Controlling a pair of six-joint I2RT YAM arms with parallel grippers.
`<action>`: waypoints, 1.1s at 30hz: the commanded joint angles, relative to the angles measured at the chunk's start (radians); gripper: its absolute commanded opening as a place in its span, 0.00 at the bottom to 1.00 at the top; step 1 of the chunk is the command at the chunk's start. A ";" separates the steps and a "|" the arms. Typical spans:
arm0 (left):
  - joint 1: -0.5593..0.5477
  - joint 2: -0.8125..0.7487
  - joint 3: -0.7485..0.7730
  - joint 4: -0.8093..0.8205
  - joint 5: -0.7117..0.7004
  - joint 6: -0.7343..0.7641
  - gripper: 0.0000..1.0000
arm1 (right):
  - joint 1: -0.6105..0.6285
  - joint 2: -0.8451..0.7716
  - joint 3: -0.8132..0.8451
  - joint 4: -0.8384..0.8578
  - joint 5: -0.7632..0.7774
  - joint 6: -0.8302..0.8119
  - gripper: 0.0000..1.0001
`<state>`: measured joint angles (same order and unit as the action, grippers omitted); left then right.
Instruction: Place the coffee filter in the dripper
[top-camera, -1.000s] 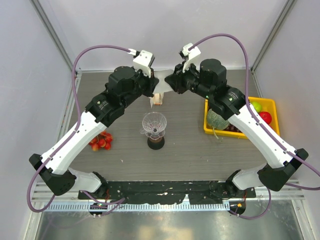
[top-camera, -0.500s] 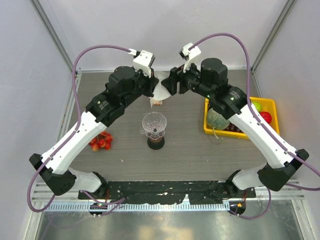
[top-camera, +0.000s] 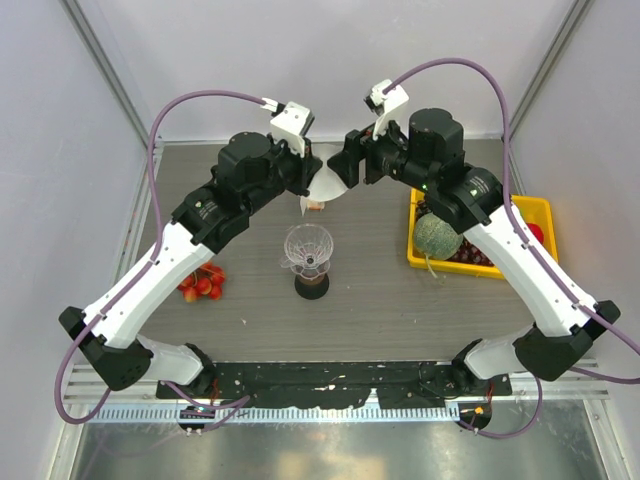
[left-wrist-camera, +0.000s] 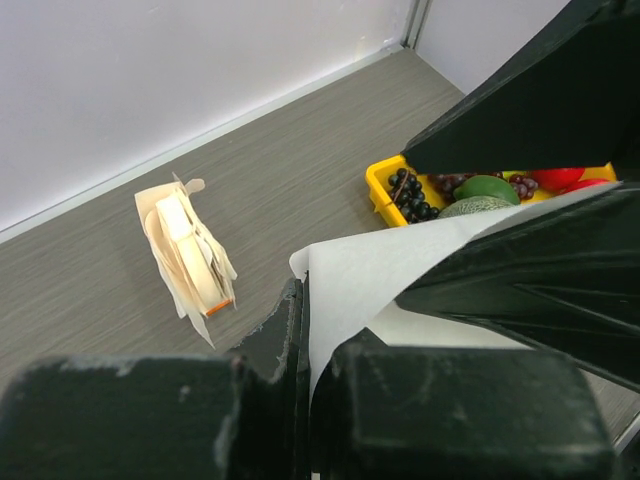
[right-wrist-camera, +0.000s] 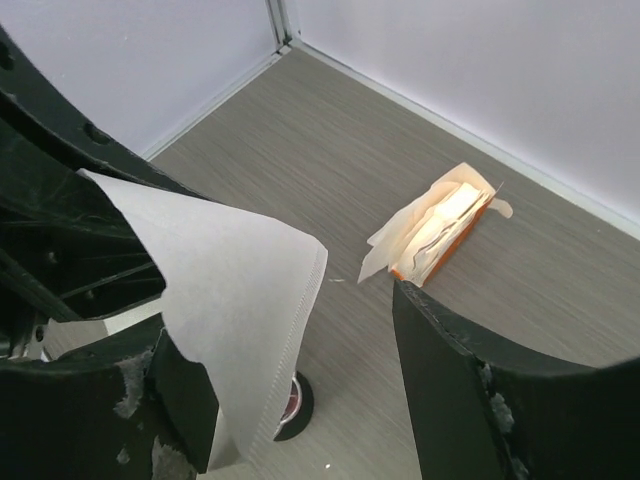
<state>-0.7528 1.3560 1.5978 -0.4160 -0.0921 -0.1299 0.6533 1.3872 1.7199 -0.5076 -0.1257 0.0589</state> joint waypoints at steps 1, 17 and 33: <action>-0.005 -0.003 0.036 0.052 0.015 0.003 0.00 | 0.000 0.026 0.023 -0.019 0.003 0.027 0.66; -0.005 -0.023 0.002 0.079 -0.015 -0.053 0.00 | 0.003 0.032 -0.002 0.037 -0.065 0.097 0.16; -0.005 0.020 0.033 0.019 -0.078 -0.166 0.24 | 0.069 0.007 -0.033 0.072 0.101 0.088 0.05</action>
<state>-0.7532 1.3643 1.5913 -0.4110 -0.1455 -0.2592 0.6998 1.4334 1.6855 -0.4927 -0.0875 0.1455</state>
